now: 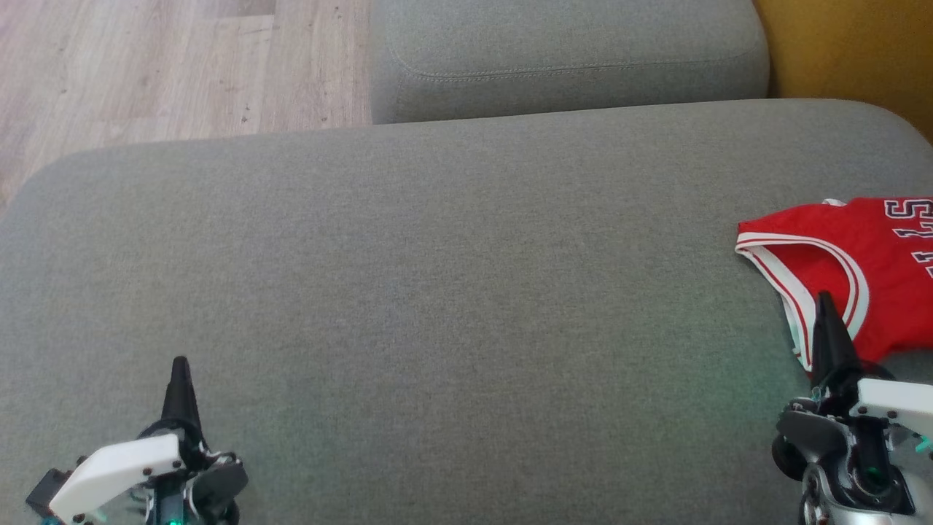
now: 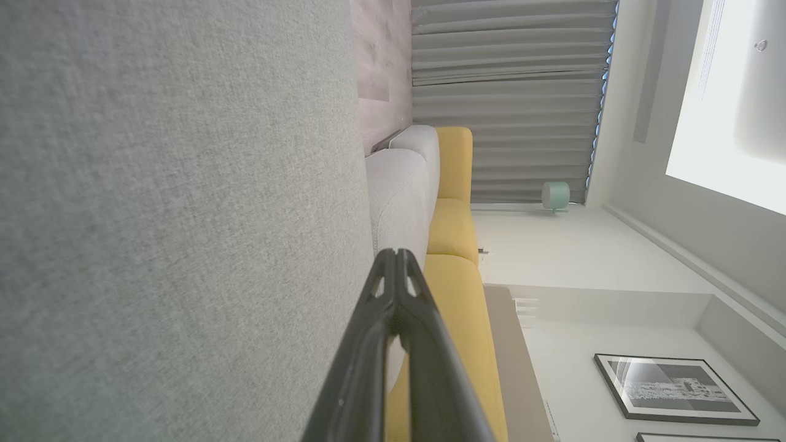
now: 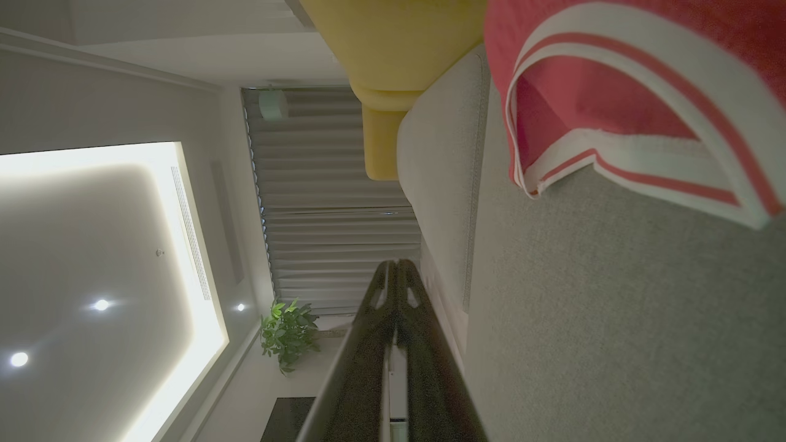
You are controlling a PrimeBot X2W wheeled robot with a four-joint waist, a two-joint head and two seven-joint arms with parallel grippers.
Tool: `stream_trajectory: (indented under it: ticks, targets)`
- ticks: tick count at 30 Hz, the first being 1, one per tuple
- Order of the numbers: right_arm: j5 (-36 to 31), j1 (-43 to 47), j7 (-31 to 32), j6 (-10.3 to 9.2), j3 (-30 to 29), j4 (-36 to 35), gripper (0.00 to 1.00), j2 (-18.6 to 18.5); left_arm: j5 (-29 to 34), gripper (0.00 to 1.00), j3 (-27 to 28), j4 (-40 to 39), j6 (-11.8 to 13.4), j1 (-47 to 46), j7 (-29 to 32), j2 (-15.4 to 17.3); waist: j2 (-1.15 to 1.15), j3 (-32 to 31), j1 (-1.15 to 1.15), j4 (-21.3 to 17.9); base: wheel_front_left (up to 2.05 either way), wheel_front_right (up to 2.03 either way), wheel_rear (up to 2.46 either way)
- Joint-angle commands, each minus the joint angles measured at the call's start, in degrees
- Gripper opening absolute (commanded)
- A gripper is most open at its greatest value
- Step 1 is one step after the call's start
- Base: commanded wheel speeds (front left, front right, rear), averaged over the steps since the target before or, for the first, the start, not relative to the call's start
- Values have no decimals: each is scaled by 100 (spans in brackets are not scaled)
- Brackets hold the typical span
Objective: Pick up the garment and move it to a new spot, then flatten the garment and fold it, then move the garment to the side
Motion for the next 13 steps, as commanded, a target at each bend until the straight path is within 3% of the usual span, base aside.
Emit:
stream_trajectory:
  ticks: [1, 13]
  targets:
    - [39, -102, 39, -4, 117, -236, 0, -28, -32, 0, 233, -210, -36, -272, 41, 30, 0, 0, 0, 0, 0, 0, 0]
    - [40, -102, 39, -4, 117, -236, 0, -28, -32, 0, 233, -210, -36, -272, 41, 30, 0, 0, 0, 0, 0, 0, 0]
